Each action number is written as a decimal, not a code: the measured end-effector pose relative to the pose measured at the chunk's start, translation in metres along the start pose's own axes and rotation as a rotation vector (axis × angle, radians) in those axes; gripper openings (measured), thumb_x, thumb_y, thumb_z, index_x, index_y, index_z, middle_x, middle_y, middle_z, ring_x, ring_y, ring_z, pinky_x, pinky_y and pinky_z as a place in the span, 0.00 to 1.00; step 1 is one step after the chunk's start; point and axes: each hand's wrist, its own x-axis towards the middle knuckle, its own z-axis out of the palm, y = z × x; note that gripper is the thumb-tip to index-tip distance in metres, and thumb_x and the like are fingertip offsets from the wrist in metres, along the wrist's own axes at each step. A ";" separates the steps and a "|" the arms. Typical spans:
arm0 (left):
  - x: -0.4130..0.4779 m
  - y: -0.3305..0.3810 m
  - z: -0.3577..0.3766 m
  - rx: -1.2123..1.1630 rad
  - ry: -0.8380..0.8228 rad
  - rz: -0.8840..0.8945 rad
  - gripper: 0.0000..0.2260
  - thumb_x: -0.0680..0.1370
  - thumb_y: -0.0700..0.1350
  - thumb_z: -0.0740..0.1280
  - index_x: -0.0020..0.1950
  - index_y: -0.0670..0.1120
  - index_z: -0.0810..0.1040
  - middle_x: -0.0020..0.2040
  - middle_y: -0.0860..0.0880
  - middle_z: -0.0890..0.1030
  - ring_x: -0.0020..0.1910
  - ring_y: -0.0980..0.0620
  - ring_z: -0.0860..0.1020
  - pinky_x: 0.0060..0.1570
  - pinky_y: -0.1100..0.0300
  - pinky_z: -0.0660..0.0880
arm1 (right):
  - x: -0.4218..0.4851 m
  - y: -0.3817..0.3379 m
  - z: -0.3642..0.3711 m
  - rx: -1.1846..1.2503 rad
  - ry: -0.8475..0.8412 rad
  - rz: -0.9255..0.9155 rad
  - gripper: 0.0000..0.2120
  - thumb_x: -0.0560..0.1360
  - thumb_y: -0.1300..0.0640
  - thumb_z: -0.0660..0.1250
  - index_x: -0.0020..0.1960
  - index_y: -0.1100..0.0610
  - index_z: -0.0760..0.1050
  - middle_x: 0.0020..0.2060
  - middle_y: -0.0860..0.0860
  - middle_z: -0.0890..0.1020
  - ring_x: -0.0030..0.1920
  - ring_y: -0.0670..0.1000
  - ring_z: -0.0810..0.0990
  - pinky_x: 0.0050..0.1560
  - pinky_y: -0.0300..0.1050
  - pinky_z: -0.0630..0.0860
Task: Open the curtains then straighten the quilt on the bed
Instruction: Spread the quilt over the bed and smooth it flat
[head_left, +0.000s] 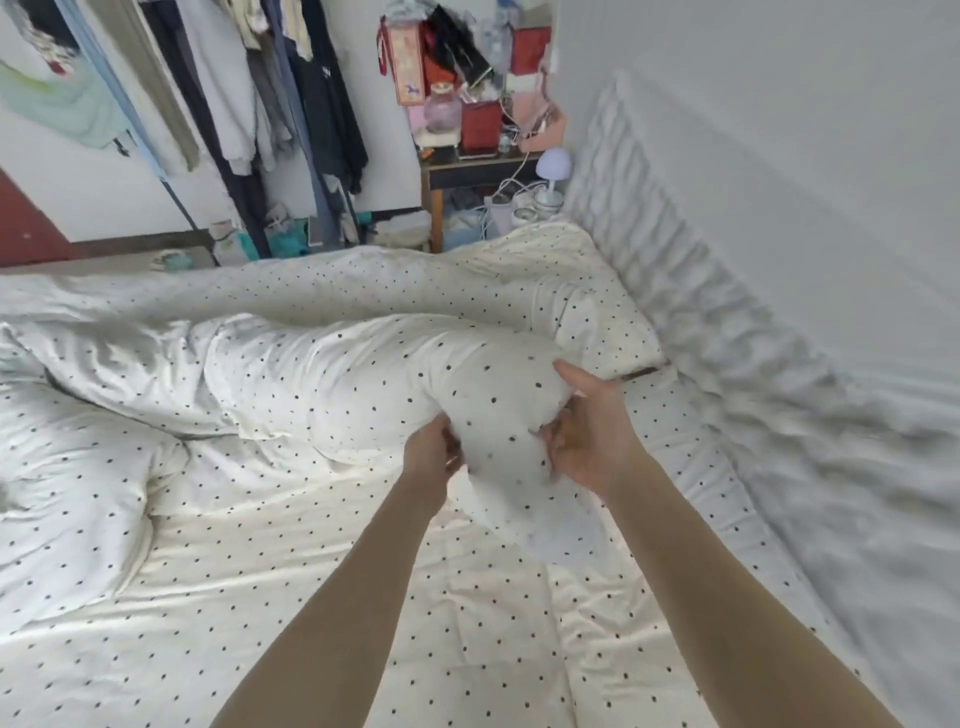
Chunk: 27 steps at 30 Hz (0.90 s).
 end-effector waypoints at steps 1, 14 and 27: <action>-0.003 0.004 0.004 0.014 0.055 0.019 0.06 0.76 0.44 0.64 0.39 0.47 0.76 0.31 0.50 0.74 0.32 0.50 0.71 0.41 0.57 0.75 | -0.003 0.005 -0.014 0.000 -0.001 0.017 0.18 0.72 0.55 0.72 0.60 0.57 0.79 0.50 0.54 0.85 0.49 0.55 0.84 0.45 0.46 0.81; -0.107 0.114 0.077 0.436 0.022 0.389 0.12 0.79 0.46 0.64 0.35 0.45 0.75 0.28 0.51 0.80 0.27 0.54 0.76 0.32 0.62 0.75 | -0.066 0.052 -0.053 -0.706 -0.161 -0.049 0.18 0.68 0.52 0.75 0.58 0.52 0.80 0.49 0.50 0.86 0.52 0.52 0.83 0.57 0.55 0.79; -0.162 -0.033 -0.042 -0.083 0.273 -0.276 0.18 0.76 0.57 0.69 0.60 0.49 0.73 0.62 0.39 0.75 0.56 0.37 0.79 0.41 0.42 0.79 | -0.144 -0.080 -0.035 0.239 -0.193 -0.253 0.28 0.80 0.58 0.54 0.23 0.53 0.78 0.24 0.49 0.78 0.23 0.49 0.78 0.25 0.36 0.76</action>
